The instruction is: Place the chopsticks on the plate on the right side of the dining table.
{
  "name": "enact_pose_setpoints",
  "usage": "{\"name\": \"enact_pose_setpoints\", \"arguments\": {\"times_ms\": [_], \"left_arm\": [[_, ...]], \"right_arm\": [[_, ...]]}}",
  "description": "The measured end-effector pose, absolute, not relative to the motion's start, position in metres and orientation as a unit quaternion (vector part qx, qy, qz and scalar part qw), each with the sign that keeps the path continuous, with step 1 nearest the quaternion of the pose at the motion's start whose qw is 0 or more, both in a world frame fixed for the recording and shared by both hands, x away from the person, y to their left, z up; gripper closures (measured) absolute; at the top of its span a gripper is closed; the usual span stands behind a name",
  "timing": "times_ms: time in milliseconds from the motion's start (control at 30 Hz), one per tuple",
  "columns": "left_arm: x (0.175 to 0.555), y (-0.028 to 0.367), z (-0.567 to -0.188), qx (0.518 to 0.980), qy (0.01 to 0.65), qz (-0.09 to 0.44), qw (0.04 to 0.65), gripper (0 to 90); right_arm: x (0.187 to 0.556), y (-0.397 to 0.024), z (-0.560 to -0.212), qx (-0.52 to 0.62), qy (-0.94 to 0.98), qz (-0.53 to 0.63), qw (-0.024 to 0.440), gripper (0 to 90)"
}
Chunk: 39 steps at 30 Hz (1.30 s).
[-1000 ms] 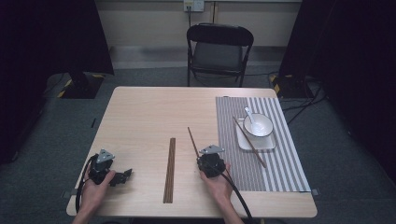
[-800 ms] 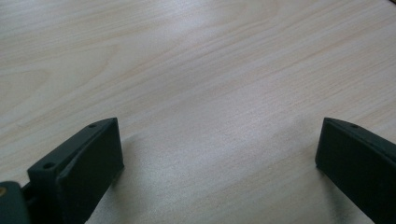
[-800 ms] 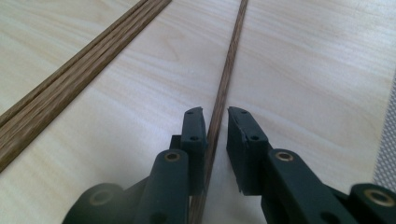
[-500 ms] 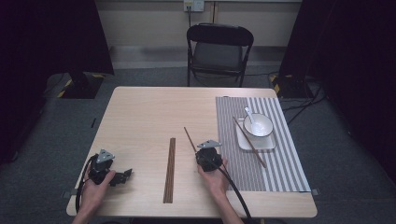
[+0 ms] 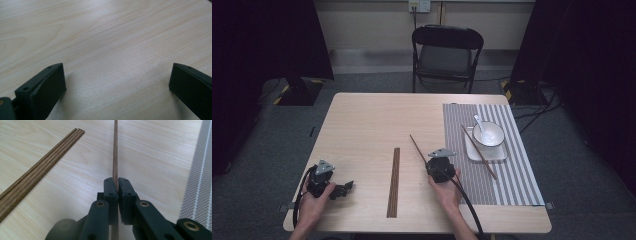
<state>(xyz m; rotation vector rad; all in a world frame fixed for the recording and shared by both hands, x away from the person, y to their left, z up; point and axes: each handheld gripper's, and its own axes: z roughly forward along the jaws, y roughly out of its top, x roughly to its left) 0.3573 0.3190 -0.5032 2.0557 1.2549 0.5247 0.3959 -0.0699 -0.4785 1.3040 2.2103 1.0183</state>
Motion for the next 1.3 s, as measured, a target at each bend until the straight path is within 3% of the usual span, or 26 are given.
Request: {"name": "enact_pose_setpoints", "arguments": {"times_ms": [267, 1300], "left_arm": [[0.357, 0.319, -0.503, 0.787, 0.480, 0.201, 0.332, 0.1], [0.357, 0.319, -0.503, 0.787, 0.480, 0.201, 0.332, 0.1]], "right_arm": [[0.395, -0.086, -0.472, 0.476, 0.774, 0.373, 0.184, 86.2], [0.397, -0.175, -0.454, 0.522, 0.744, 0.344, 0.235, 86.2]]}}
